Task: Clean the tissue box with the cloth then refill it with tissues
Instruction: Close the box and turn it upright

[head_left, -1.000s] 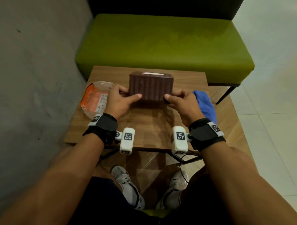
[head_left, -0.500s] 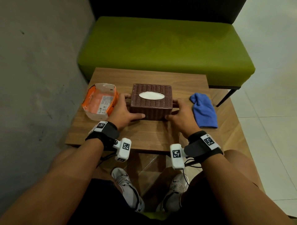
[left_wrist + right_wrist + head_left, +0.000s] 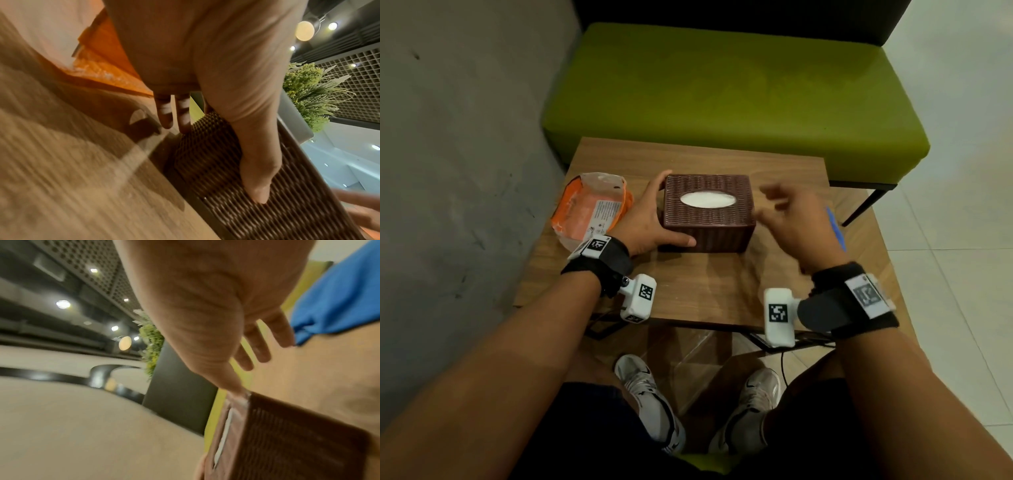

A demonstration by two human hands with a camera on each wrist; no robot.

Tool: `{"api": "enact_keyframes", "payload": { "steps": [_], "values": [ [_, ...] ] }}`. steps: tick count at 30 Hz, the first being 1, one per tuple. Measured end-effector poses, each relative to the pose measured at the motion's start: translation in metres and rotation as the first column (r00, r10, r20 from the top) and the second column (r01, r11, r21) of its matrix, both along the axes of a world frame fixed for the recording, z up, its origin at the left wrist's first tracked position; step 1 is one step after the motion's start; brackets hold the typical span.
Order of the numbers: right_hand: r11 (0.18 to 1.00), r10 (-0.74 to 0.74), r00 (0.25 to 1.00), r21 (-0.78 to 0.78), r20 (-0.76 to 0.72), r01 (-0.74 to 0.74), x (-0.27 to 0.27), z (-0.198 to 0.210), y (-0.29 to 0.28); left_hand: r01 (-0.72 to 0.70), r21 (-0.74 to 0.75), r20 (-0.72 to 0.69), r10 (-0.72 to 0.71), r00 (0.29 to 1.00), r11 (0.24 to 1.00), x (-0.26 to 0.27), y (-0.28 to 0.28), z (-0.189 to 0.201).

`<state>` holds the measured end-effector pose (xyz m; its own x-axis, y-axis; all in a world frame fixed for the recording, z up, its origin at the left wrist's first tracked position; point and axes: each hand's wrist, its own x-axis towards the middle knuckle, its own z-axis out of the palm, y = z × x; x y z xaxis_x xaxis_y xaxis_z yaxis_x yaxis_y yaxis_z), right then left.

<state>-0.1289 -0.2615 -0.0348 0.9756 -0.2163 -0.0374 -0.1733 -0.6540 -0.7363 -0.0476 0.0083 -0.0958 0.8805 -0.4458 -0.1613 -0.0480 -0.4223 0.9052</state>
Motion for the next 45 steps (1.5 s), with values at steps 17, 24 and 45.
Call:
{"api": "enact_keyframes", "payload": {
  "steps": [17,24,45],
  "values": [
    [0.434,0.645,0.736,-0.693,-0.207,-0.576,0.087,0.01,0.049,0.055,-0.029,-0.055,-0.056,0.997,0.998,0.005,-0.001,0.004],
    [0.444,0.677,0.722,-0.702,-0.145,-0.557,0.086,0.003,0.047,0.054,-0.039,-0.065,-0.057,0.996,0.998,0.004,-0.001,0.003],
    [0.655,0.593,0.805,-0.595,0.023,-0.466,0.079,0.027,0.045,0.054,-0.074,-0.077,-0.06,0.995,0.996,0.0,-0.004,0.007]
  ]
}}
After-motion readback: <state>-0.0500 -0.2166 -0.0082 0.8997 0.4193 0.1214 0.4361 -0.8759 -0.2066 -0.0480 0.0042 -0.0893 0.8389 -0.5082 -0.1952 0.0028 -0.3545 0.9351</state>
